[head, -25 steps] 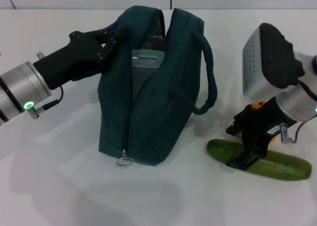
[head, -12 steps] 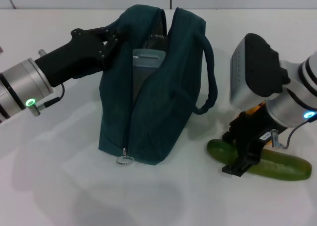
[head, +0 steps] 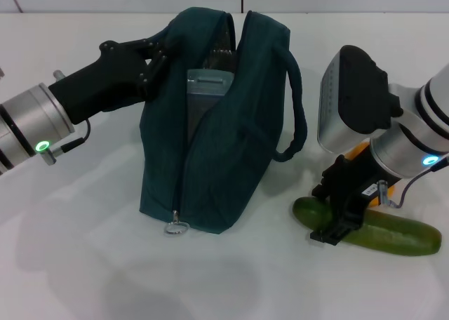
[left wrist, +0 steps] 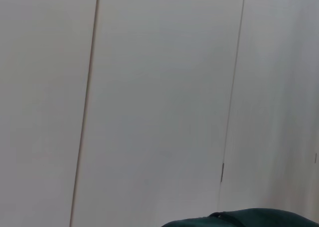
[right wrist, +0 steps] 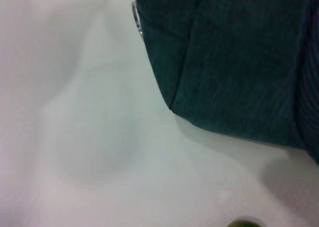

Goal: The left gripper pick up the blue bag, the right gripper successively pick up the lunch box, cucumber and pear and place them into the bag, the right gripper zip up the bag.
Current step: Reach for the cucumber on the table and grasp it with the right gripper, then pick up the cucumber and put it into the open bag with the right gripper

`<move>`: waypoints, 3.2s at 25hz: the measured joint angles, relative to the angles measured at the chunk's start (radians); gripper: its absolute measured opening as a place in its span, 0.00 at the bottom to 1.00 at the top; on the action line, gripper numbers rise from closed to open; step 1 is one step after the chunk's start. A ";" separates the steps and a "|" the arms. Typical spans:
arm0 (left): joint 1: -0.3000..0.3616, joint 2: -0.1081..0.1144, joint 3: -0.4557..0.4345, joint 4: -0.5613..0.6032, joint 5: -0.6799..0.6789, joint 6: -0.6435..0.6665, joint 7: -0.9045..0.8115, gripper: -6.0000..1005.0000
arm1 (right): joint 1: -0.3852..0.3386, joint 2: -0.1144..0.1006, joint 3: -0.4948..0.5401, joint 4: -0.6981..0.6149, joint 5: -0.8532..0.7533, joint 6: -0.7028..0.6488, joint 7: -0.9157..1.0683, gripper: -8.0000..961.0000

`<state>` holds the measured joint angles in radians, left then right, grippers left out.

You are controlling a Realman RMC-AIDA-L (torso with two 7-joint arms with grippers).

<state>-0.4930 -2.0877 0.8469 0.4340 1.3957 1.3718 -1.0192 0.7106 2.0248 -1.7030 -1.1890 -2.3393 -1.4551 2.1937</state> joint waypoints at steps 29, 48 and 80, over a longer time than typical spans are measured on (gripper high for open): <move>0.001 -0.002 -0.004 0.003 0.000 0.007 0.001 0.05 | -0.012 -0.008 0.163 -0.053 0.079 -0.074 -0.066 0.62; 0.006 0.000 -0.003 0.009 -0.015 0.007 0.006 0.05 | -0.108 -0.011 0.518 -0.066 0.394 -0.185 -0.270 0.61; 0.007 0.002 0.001 0.012 -0.020 0.086 0.061 0.05 | -0.002 -0.007 0.592 0.324 1.015 -0.039 -0.592 0.61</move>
<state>-0.4862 -2.0862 0.8483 0.4465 1.3759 1.4579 -0.9587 0.7082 2.0177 -1.1110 -0.8648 -1.3239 -1.4946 1.6018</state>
